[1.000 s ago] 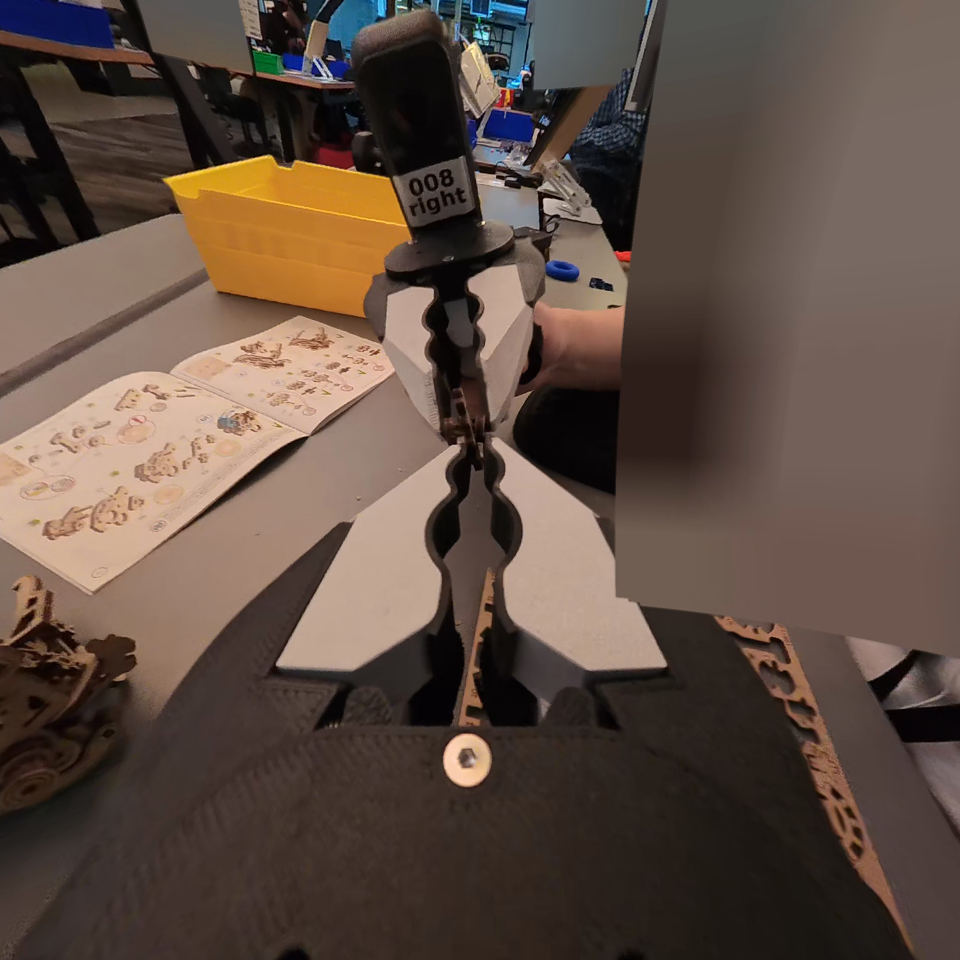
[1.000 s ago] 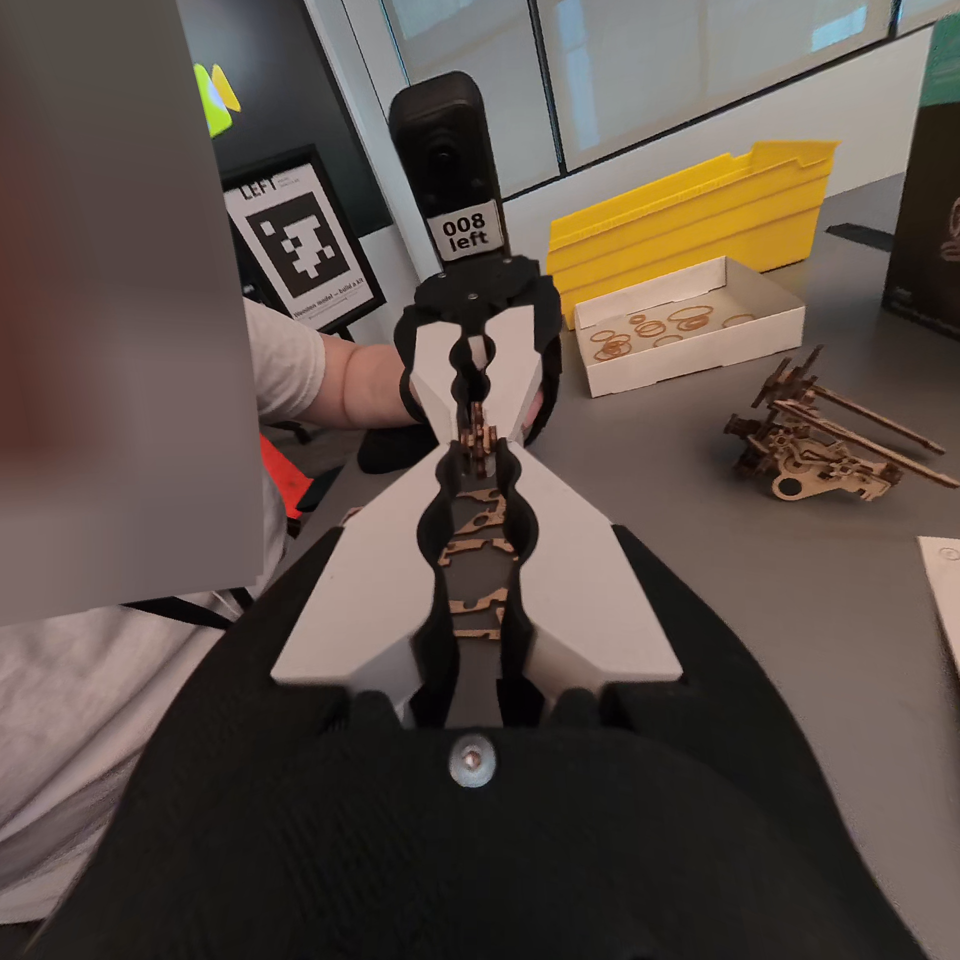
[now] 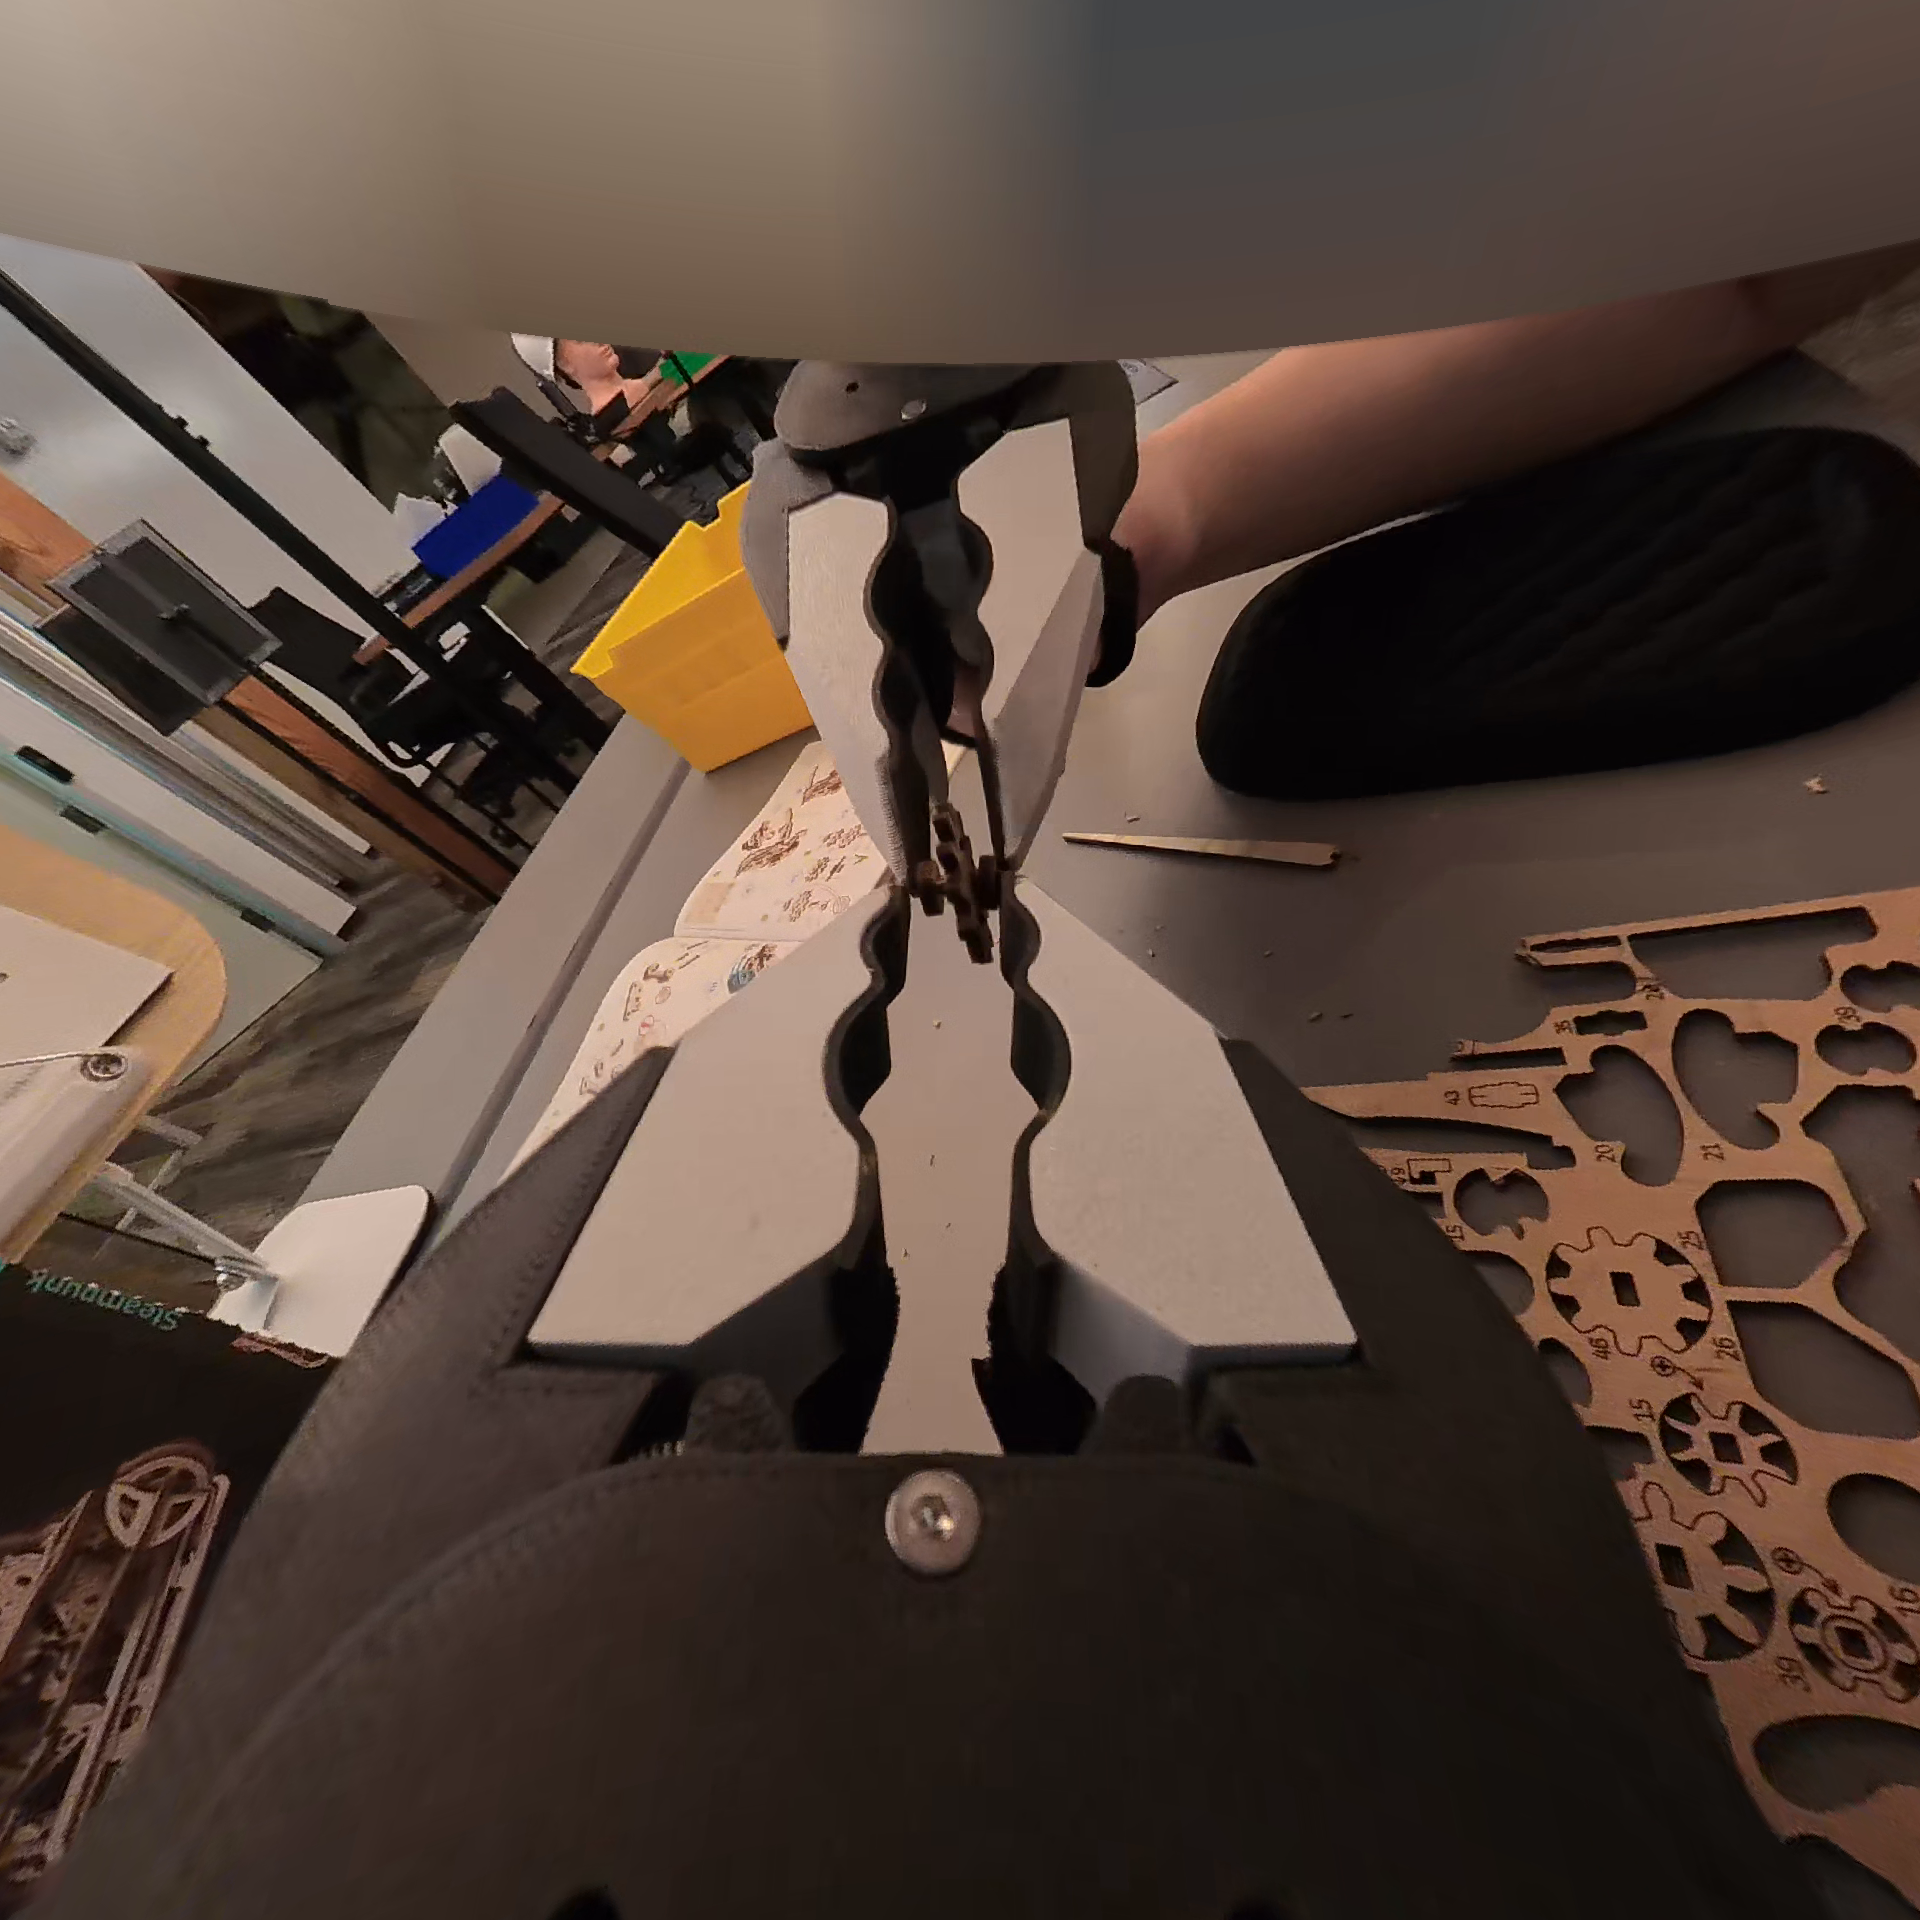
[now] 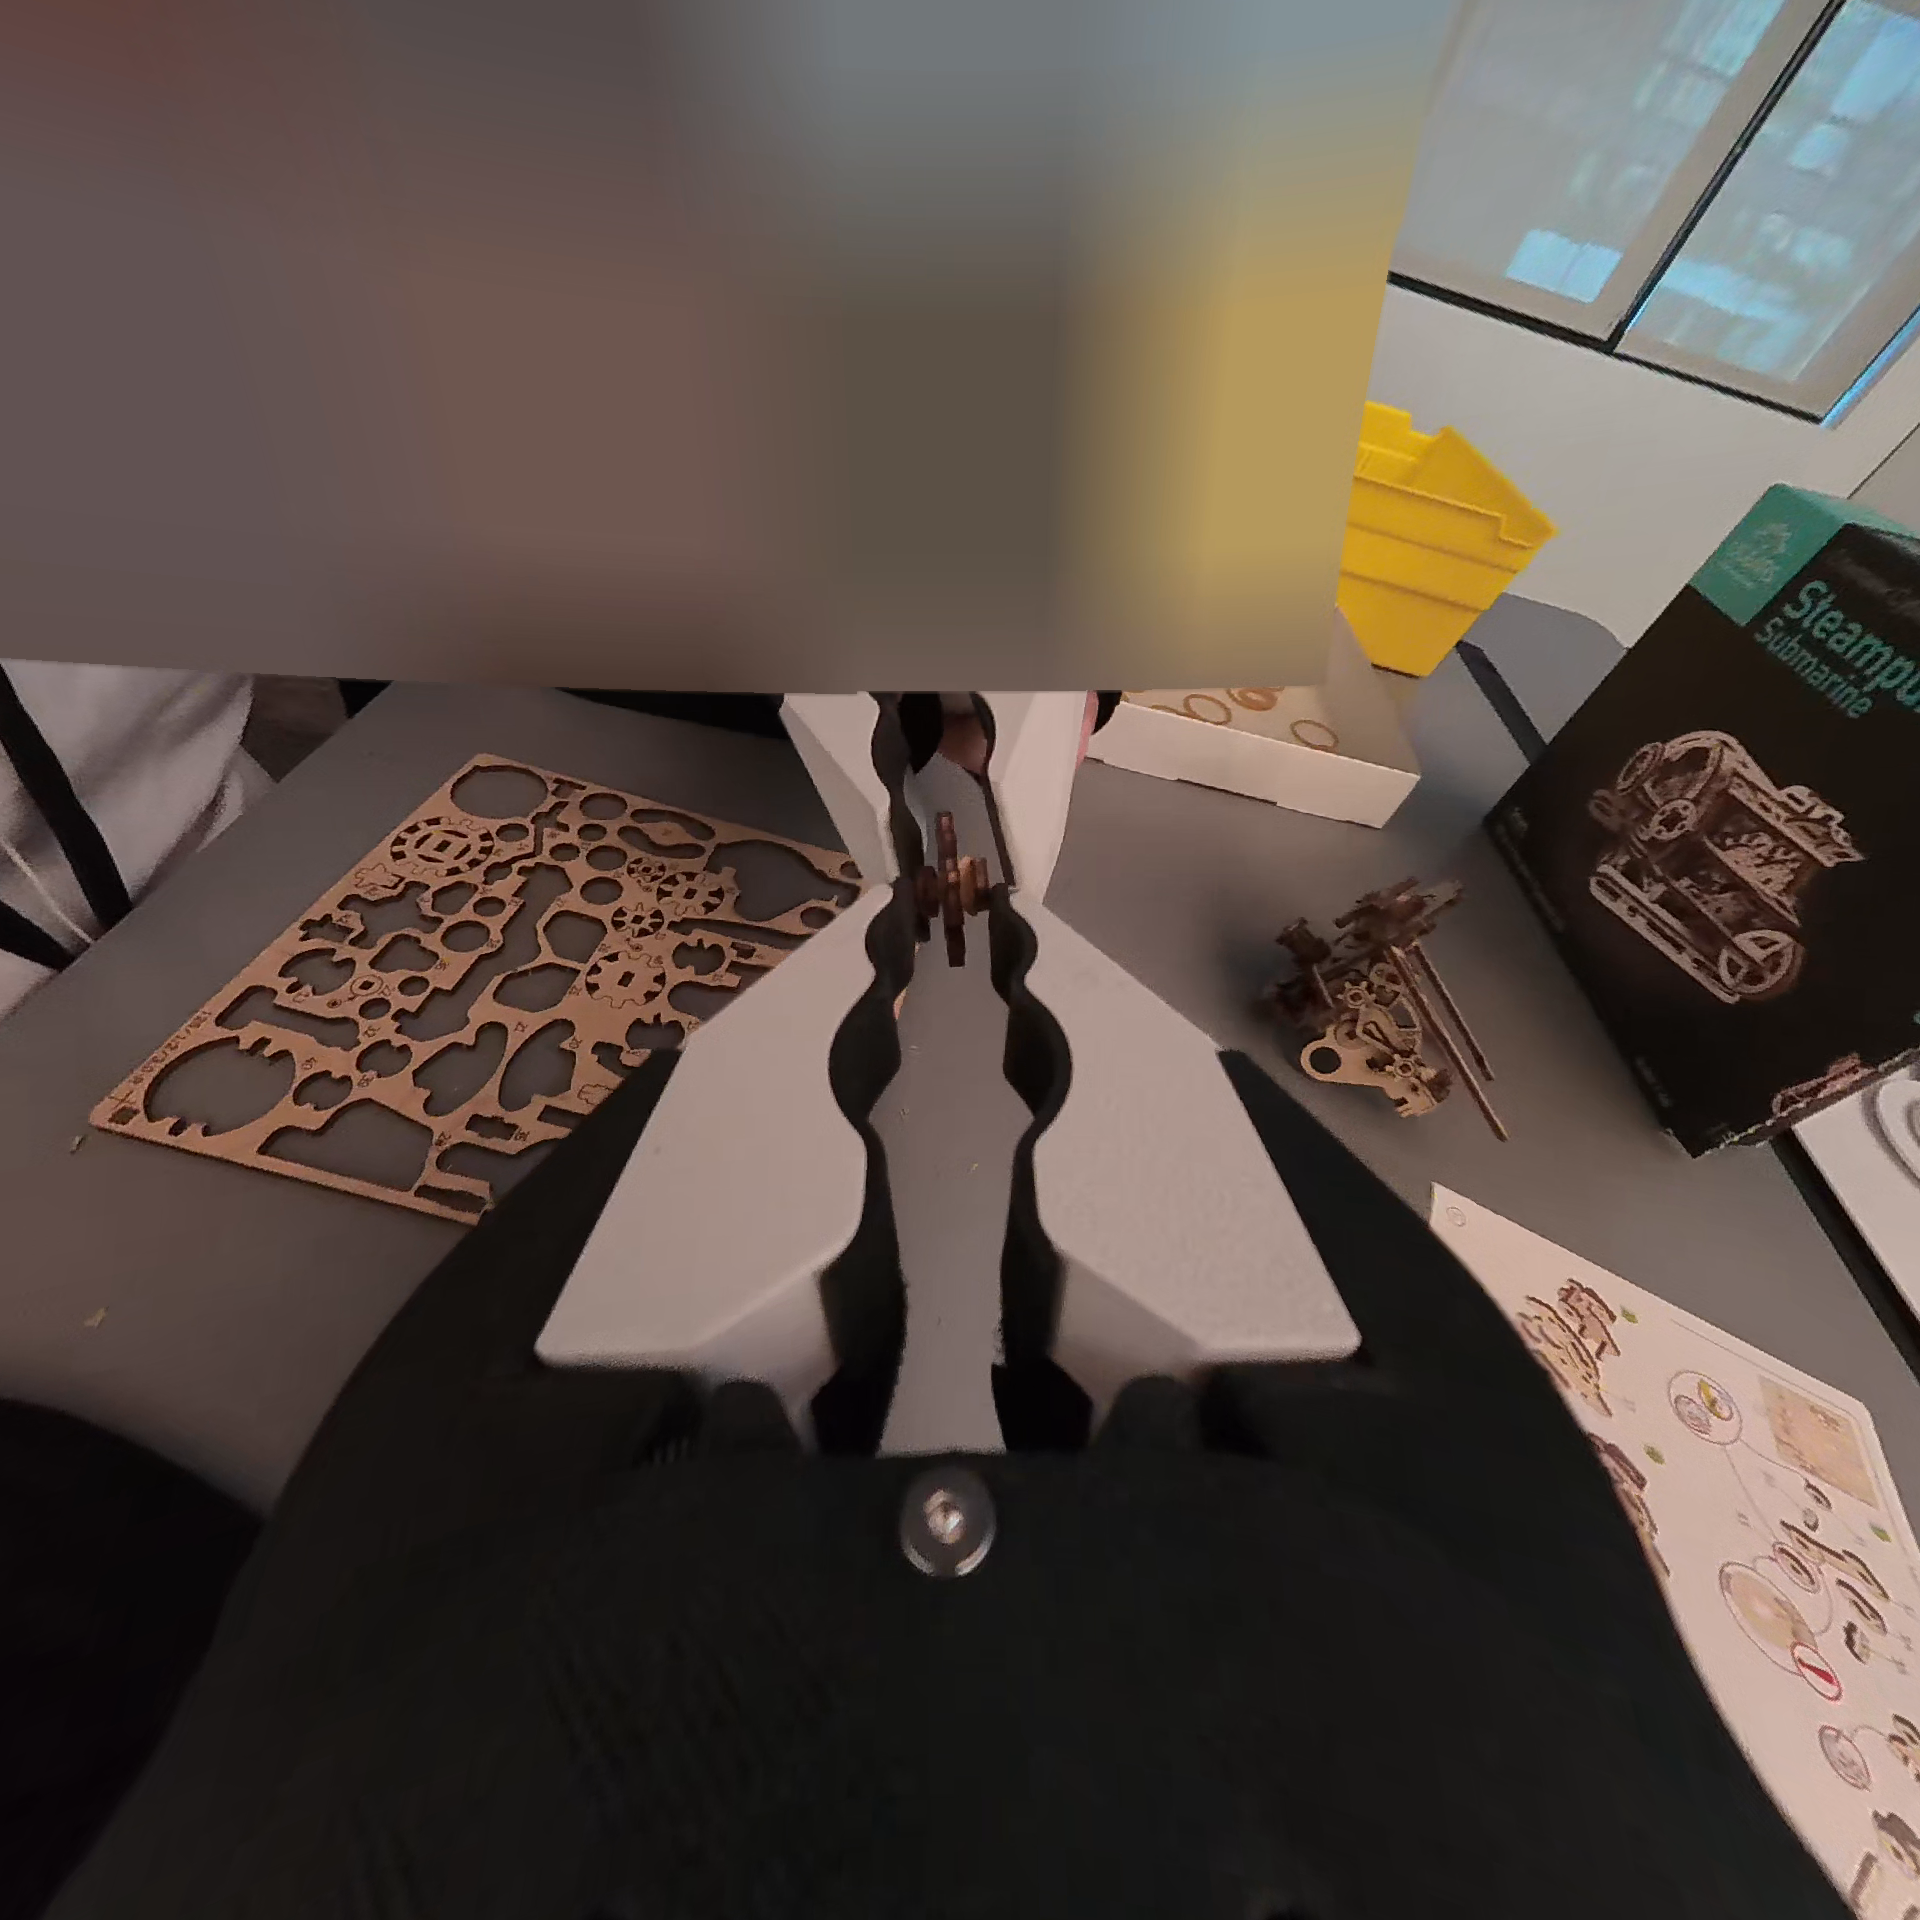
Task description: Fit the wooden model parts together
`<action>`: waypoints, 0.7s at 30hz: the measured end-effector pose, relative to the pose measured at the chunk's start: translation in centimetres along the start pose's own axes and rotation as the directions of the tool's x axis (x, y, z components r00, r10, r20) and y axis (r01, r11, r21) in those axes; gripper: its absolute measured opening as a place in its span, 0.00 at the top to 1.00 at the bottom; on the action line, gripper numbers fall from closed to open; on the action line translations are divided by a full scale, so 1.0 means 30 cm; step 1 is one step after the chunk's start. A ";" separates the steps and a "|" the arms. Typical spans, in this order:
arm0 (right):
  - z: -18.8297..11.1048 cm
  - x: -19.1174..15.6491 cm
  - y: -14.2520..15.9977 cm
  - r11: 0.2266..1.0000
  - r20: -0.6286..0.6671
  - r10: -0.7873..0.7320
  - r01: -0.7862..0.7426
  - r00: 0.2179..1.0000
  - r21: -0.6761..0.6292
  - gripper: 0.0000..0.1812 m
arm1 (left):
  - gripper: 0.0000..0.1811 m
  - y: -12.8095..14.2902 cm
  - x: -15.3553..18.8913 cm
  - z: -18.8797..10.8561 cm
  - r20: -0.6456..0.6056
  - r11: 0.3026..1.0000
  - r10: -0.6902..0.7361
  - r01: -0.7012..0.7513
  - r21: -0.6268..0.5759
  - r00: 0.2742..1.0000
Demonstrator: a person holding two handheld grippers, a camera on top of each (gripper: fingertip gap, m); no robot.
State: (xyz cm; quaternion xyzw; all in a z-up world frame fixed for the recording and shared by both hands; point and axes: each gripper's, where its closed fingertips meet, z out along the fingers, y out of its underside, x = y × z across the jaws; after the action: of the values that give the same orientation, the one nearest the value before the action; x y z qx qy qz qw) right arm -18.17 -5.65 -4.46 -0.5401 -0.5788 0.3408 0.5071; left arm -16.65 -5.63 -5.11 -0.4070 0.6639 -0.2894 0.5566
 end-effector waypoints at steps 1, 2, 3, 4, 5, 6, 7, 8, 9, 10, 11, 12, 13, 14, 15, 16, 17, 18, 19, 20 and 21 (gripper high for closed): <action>-0.001 -0.001 0.000 1.000 0.000 -0.005 0.005 1.000 0.000 0.93 | 0.92 0.000 0.000 0.000 -0.003 1.000 -0.009 0.009 -0.003 1.000; -0.001 -0.005 -0.001 1.000 0.008 -0.008 0.008 1.000 0.002 0.93 | 0.92 -0.002 0.004 -0.001 -0.017 1.000 -0.023 0.023 -0.002 1.000; -0.001 -0.008 -0.002 1.000 0.015 -0.004 0.004 1.000 0.002 0.93 | 0.92 -0.004 0.006 -0.002 -0.029 0.999 -0.039 0.039 -0.003 0.999; 0.000 -0.008 -0.004 1.000 0.009 -0.010 0.010 1.000 0.004 0.94 | 0.92 -0.005 0.006 -0.004 -0.033 0.999 -0.048 0.048 -0.004 0.998; 0.000 -0.013 -0.008 1.000 0.016 -0.014 0.014 1.000 0.005 0.94 | 0.92 -0.009 0.010 -0.006 -0.039 0.999 -0.045 0.045 -0.002 0.998; 0.000 -0.015 -0.011 1.000 0.020 -0.007 0.007 1.000 0.008 0.94 | 0.92 -0.013 0.011 -0.007 -0.037 0.999 -0.034 0.034 0.000 0.999; -0.001 -0.018 -0.016 1.000 0.027 0.004 -0.005 1.000 0.017 0.94 | 0.92 -0.018 0.013 -0.010 -0.036 1.000 -0.024 0.024 0.003 0.999; -0.001 -0.022 -0.019 1.000 0.040 0.021 -0.022 0.999 0.022 0.94 | 0.92 -0.021 0.016 -0.011 -0.040 1.000 -0.022 0.023 0.002 0.999; -0.002 -0.023 -0.021 0.999 0.050 0.037 -0.038 0.998 0.027 0.94 | 0.92 -0.023 0.019 -0.011 -0.045 1.000 -0.027 0.027 0.000 0.999; -0.003 -0.026 -0.021 0.998 0.062 0.045 -0.047 0.997 0.030 0.95 | 0.92 -0.024 0.024 -0.011 -0.055 1.000 -0.029 0.029 -0.001 0.998; -0.001 -0.028 -0.016 0.998 0.067 0.052 -0.054 0.996 0.020 0.95 | 0.92 -0.019 0.027 -0.010 -0.058 1.000 -0.022 0.021 -0.012 0.998; 0.001 -0.028 -0.009 0.999 0.063 0.049 -0.050 0.997 0.008 0.95 | 0.92 -0.013 0.031 -0.008 -0.060 1.000 -0.015 0.014 -0.022 0.998; 0.002 -0.031 -0.004 0.998 0.068 0.056 -0.056 0.996 -0.001 0.95 | 0.92 -0.009 0.035 -0.008 -0.064 1.000 -0.013 0.011 -0.028 0.998; 0.004 -0.028 -0.004 0.998 0.065 0.064 -0.064 0.996 0.002 0.95 | 0.92 -0.008 0.032 -0.008 -0.061 0.999 -0.013 0.011 -0.034 0.998; 0.003 -0.026 -0.006 0.997 0.063 0.071 -0.071 0.995 0.009 0.95 | 0.92 -0.008 0.030 -0.008 -0.060 0.999 -0.020 0.018 -0.038 0.998; 0.002 -0.022 -0.006 0.996 0.068 0.089 -0.090 0.994 0.013 0.95 | 0.92 -0.008 0.025 -0.007 -0.058 0.999 -0.041 0.039 -0.034 0.997; -0.001 -0.007 -0.005 0.990 0.070 0.135 -0.137 0.988 0.022 0.94 | 0.92 -0.006 0.013 -0.004 -0.051 0.996 -0.082 0.081 -0.026 0.995; -0.005 0.007 -0.009 0.980 0.079 0.190 -0.194 0.979 0.045 0.94 | 0.92 -0.008 0.003 -0.001 -0.054 0.991 -0.137 0.136 -0.012 0.989; -0.010 0.011 -0.015 0.970 0.104 0.223 -0.232 0.969 0.075 0.94 | 0.92 -0.011 -0.003 -0.001 -0.069 0.982 -0.186 0.187 -0.001 0.980; -0.014 0.019 -0.015 0.958 0.118 0.260 -0.271 0.958 0.092 0.94 | 0.92 -0.010 -0.011 -0.002 -0.076 0.973 -0.232 0.233 -0.003 0.970; -0.017 0.023 -0.014 0.943 0.144 0.302 -0.317 0.942 0.099 0.93 | 0.93 -0.007 -0.012 0.001 -0.087 0.961 -0.275 0.276 -0.005 0.958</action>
State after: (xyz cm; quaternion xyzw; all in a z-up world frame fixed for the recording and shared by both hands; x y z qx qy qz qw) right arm -17.74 -5.15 -3.78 -0.5701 -0.4960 0.4843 0.4410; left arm -16.57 -5.42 -4.75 -0.4805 0.6232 -0.3839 0.4832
